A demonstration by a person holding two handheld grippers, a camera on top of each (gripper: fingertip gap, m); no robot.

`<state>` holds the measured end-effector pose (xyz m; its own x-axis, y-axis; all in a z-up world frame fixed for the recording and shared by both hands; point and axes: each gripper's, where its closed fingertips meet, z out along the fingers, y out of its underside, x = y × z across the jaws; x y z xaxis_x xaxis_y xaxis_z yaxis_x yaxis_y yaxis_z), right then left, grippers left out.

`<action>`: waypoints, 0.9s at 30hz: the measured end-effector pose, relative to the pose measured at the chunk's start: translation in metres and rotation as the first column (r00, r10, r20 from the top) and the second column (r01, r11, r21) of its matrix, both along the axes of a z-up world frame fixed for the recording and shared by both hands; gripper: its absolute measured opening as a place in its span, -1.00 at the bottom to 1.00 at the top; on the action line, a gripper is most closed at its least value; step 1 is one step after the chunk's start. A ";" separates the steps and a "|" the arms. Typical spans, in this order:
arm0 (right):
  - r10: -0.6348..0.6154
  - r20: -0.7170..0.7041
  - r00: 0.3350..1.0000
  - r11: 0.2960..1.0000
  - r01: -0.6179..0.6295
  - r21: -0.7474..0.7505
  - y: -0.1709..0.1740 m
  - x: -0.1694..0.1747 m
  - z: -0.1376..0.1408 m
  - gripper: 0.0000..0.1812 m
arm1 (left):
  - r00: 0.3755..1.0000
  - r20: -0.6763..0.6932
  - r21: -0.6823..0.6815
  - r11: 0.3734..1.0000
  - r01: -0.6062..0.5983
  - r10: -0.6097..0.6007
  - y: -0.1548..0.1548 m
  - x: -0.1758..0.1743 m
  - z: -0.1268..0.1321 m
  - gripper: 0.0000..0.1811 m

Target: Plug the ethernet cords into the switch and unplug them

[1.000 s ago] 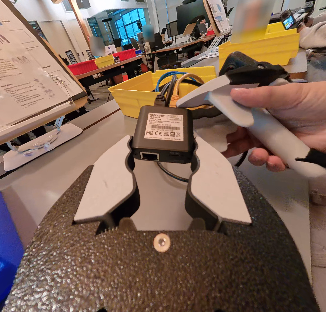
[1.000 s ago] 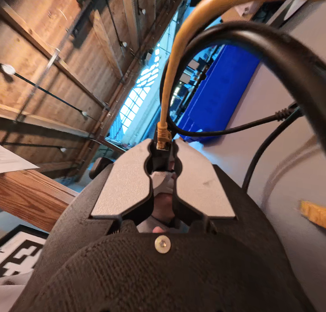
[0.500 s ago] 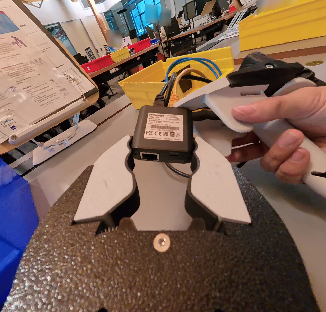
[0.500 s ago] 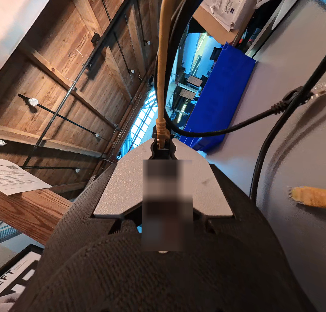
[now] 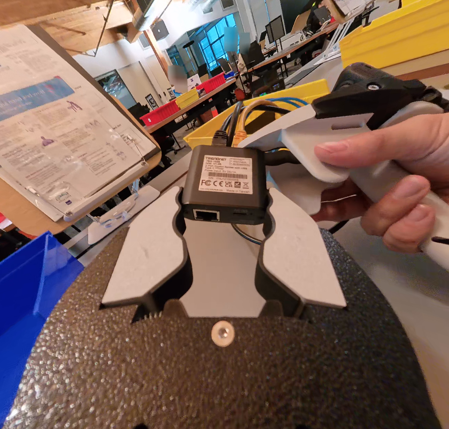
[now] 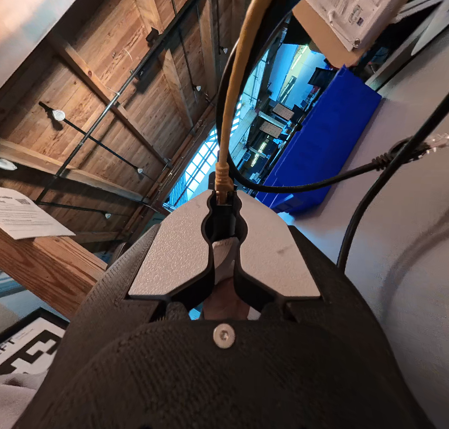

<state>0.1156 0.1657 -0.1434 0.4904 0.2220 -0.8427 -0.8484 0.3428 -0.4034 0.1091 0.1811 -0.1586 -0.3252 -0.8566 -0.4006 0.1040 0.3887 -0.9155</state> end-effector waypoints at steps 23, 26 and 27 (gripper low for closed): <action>0.130 0.448 0.885 0.980 -0.047 -0.192 -0.021 -0.002 0.020 -0.89 | 0.981 0.088 -0.015 0.984 -0.175 0.176 0.028 0.005 0.003 -0.32; 0.254 0.616 0.745 0.924 0.000 -0.382 -0.024 -0.015 0.022 -0.89 | 0.965 0.078 -0.100 0.965 -0.241 0.249 0.052 0.003 0.017 -0.32; 0.282 0.660 0.696 0.908 0.028 -0.419 -0.028 -0.017 0.025 -0.89 | 0.964 0.068 -0.135 0.960 -0.247 0.257 0.059 0.002 0.022 -0.32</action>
<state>0.0981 0.1373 -0.1179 0.9522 0.0786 -0.2951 -0.2915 -0.0536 -0.9551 0.1107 0.2397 -0.1369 -0.0621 -0.9513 -0.3020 0.0957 0.2956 -0.9505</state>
